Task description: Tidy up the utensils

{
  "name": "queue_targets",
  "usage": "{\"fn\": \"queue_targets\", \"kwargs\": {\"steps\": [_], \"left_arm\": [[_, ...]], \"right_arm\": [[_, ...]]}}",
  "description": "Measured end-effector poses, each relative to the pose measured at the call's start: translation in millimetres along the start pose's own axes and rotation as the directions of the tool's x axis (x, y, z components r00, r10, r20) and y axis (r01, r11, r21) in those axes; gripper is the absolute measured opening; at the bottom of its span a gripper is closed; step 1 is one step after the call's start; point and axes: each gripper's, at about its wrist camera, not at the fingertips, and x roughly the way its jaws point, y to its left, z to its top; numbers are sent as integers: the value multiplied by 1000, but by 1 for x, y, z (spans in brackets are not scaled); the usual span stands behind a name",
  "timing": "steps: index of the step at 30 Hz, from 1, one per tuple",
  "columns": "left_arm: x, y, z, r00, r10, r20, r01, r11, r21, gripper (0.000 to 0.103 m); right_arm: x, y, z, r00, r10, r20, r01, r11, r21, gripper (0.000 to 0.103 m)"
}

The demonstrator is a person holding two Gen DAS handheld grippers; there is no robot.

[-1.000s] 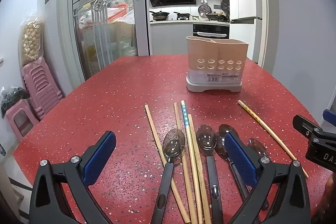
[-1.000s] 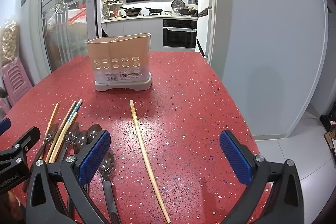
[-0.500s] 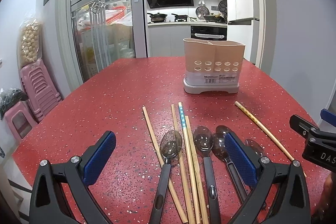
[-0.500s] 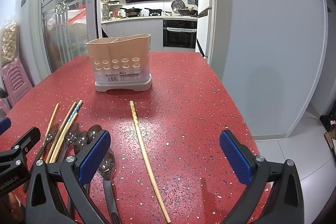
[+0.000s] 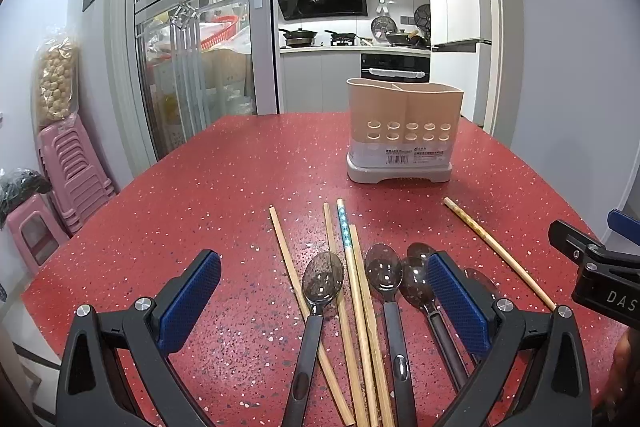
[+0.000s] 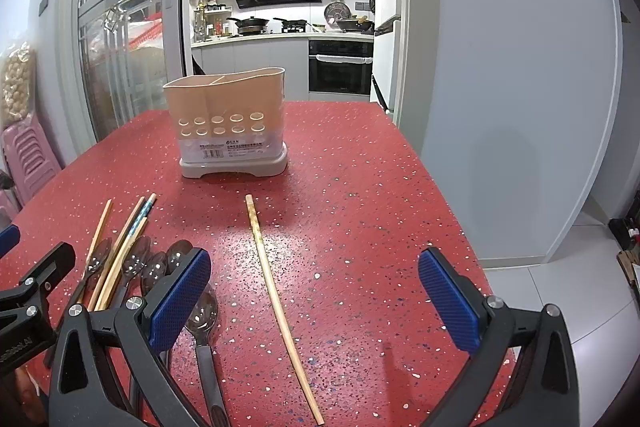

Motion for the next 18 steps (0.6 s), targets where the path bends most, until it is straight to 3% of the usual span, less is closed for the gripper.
{"fn": "queue_targets", "kwargs": {"steps": [18], "left_arm": [[-5,2,1,1000,2,16,-2,1000,0,103]], "right_arm": [[-4,-2,0,1000,-4,21,4,1000,4,103]]}}
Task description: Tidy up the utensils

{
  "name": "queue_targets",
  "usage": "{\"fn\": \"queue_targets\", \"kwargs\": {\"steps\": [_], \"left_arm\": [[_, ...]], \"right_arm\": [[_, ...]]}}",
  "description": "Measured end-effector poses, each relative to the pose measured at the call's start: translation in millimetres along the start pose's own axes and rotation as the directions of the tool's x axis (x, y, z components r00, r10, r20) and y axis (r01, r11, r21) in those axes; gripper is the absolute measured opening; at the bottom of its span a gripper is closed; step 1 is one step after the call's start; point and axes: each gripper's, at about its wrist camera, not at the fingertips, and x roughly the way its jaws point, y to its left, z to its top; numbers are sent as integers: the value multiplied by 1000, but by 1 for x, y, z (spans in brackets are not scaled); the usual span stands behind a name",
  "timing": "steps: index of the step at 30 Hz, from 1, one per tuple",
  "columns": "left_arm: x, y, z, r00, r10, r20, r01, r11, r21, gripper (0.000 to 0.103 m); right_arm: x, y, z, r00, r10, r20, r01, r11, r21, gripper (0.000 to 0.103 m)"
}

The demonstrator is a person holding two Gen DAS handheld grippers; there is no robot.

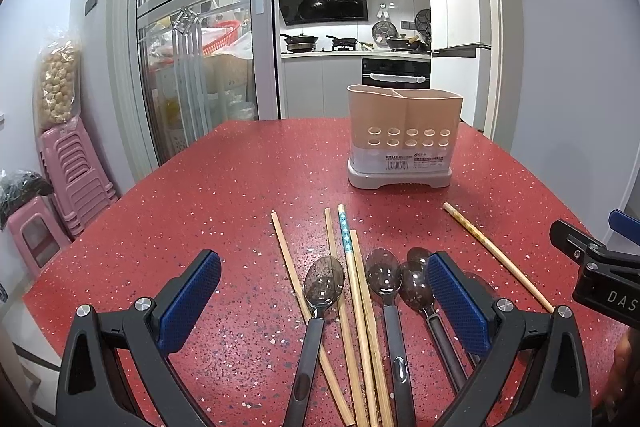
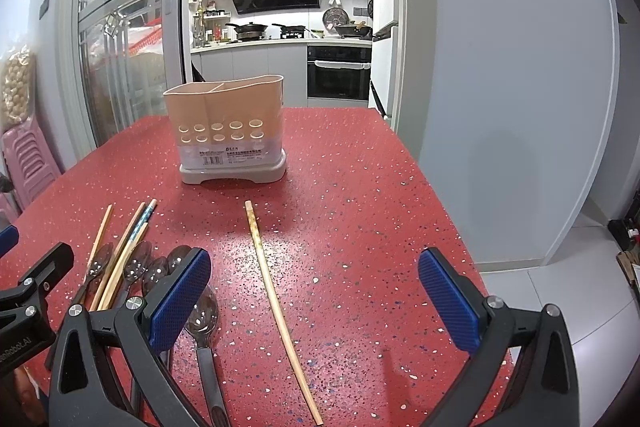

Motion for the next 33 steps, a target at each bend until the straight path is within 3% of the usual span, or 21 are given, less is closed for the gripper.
{"fn": "queue_targets", "kwargs": {"steps": [33], "left_arm": [[-3,2,2,1000,2,10,-2,1000,-2,103]], "right_arm": [[-4,0,1,1000,0,11,0,1000,3,103]]}}
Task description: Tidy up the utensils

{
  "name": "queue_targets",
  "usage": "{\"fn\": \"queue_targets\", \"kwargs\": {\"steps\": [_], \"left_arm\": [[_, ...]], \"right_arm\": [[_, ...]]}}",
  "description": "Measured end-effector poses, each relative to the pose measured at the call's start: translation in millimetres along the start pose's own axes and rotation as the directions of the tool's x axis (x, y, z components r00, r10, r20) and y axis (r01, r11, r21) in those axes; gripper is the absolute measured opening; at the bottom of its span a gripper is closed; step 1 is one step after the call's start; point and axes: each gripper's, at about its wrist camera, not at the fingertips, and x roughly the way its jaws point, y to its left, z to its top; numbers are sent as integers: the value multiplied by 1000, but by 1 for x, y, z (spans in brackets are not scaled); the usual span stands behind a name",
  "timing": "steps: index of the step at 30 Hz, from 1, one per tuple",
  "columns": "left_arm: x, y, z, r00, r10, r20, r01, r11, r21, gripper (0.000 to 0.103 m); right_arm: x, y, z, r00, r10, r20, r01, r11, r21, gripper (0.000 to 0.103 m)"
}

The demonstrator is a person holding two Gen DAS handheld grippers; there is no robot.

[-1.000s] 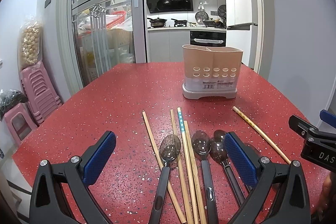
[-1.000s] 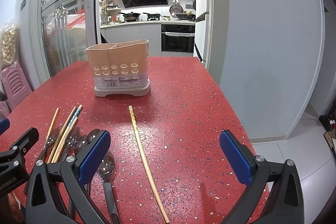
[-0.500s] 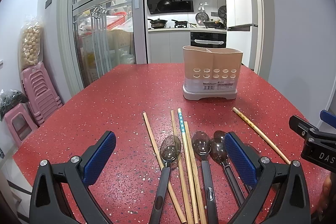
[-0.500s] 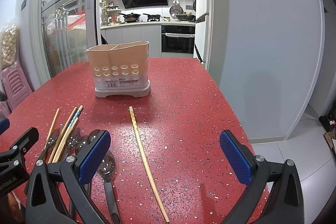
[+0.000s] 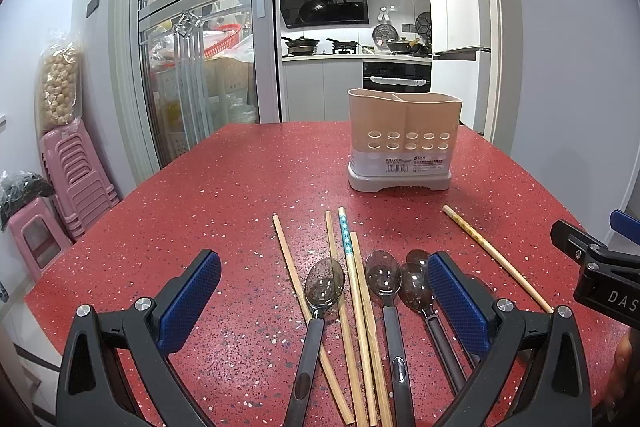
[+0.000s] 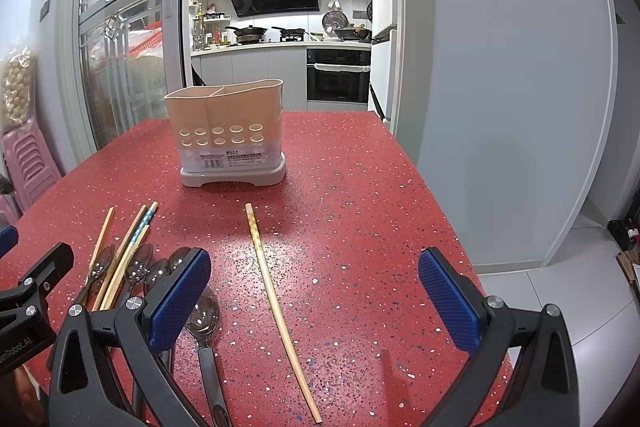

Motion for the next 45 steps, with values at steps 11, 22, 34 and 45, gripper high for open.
{"fn": "queue_targets", "kwargs": {"steps": [11,22,34,45], "left_arm": [[0,0,0,1000,0,0,0,1000,1,103],[0,-1,-1,1000,1,0,-1,1000,1,103],[1,-1,-1,1000,2,-5,-2,1000,-3,103],[23,6,-3,992,25,-124,-22,999,31,103]], "right_arm": [[0,0,0,1000,0,0,0,1000,0,103],[0,0,0,1000,0,0,0,1000,0,103],[-1,0,-1,1000,3,-3,-3,1000,-2,103],[16,-2,5,995,43,-89,-43,999,2,103]]}}
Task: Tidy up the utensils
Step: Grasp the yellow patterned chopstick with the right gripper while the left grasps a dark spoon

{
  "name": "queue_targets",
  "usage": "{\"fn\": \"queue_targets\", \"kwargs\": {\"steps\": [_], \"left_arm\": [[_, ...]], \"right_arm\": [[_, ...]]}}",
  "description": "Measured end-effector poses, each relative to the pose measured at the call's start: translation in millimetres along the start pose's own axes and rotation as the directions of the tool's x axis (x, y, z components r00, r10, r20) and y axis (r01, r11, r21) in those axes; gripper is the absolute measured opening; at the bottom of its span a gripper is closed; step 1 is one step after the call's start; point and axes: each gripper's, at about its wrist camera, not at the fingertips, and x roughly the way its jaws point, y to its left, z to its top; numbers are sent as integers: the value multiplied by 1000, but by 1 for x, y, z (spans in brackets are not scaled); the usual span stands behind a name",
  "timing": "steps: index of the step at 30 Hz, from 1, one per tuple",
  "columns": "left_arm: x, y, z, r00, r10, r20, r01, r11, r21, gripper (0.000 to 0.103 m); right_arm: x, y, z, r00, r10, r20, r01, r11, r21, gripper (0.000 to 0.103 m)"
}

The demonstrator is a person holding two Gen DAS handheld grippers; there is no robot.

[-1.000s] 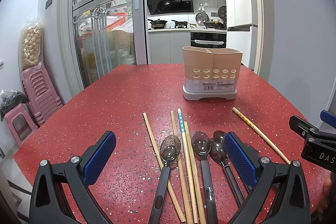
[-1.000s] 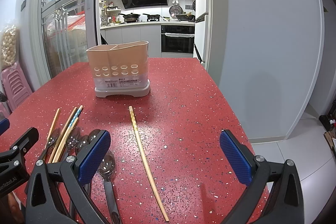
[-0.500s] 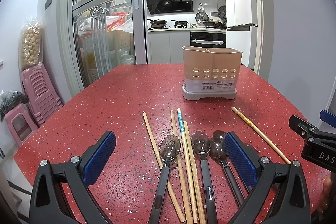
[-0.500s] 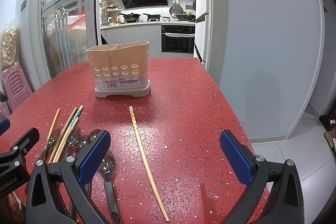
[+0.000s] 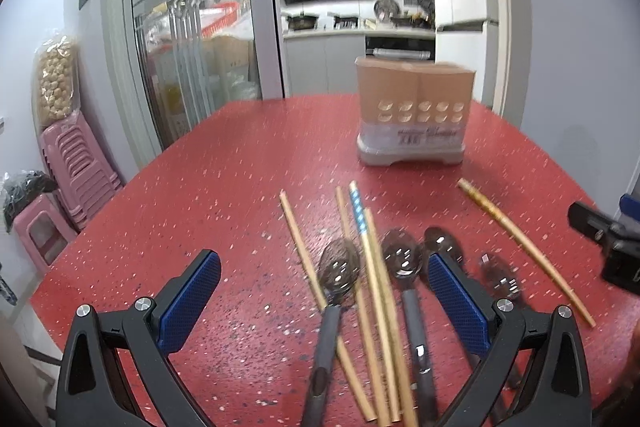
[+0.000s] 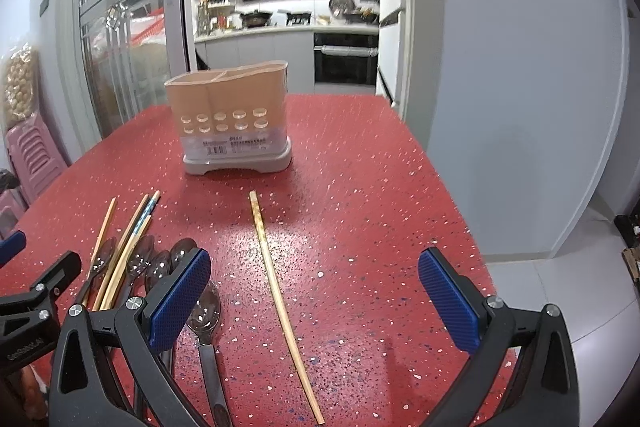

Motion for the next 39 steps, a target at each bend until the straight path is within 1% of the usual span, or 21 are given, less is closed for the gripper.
{"fn": "queue_targets", "kwargs": {"steps": [4,7,10,11,14,17,19,21,24,25,26,28,29,30,31,32,33,34,36,37,39], "left_arm": [[17,16,0,993,-35,-109,33,999,-24,103],[25,28,-1,983,-81,-164,74,996,-48,103],[32,36,-4,972,-99,-212,89,995,-55,103],[35,38,-6,968,-104,-227,94,994,-57,103],[40,43,-11,954,-133,-270,117,990,-73,103],[43,44,-14,945,-158,-286,140,987,-84,103],[46,43,-15,938,-169,-303,152,985,-77,100],[52,41,-16,929,-174,-327,159,985,-73,97],[54,33,-14,926,-166,-340,161,986,-44,95],[55,31,-13,922,-172,-346,167,985,-43,93],[55,29,-13,921,-170,-351,169,985,-33,87],[58,22,-9,920,-148,-362,160,987,3,80],[58,21,-9,919,-152,-364,167,986,11,71],[57,20,-8,917,-157,-366,174,985,15,58],[57,20,-7,915,-164,-368,183,983,17,52],[56,20,-6,911,-174,-373,193,981,12,42],[55,23,-5,907,-189,-376,204,979,2,37],[55,24,-5,904,-202,-377,214,977,-11,37],[54,25,-5,902,-214,-375,221,975,-24,37],[53,27,-6,902,-219,-372,225,974,-29,37],[51,30,-7,901,-235,-364,234,971,-49,37]], "right_arm": [[22,-2,11,993,35,-111,-37,999,-17,103],[37,0,17,984,48,-169,-59,997,-59,103],[56,1,20,964,79,-255,-100,992,-72,103],[64,1,21,953,92,-290,-116,991,-67,103],[79,1,20,934,94,-345,-127,989,-74,102],[88,4,21,922,92,-375,-138,985,-99,97],[95,8,23,913,93,-396,-149,983,-111,94],[104,12,25,904,92,-417,-154,981,-118,85],[119,21,28,884,81,-461,-165,976,-144,74],[123,23,28,876,72,-477,-164,974,-154,73],[125,25,29,875,71,-479,-166,973,-160,71],[129,30,32,867,64,-494,-175,968,-182,69],[130,32,33,863,65,-501,-180,966,-185,64],[132,34,34,853,74,-516,-192,965,-180,59],[133,35,36,847,79,-526,-199,964,-176,58],[134,36,37,842,75,-534,-200,963,-181,55],[135,37,38,839,83,-539,-210,961,-179,50],[135,38,39,837,79,-541,-210,960,-185,46],[136,41,41,833,90,-546,-224,957,-184,17],[136,41,41,830,96,-550,-231,956,-182,10],[132,40,40,830,96,-549,-231,956,-183,8]]}}
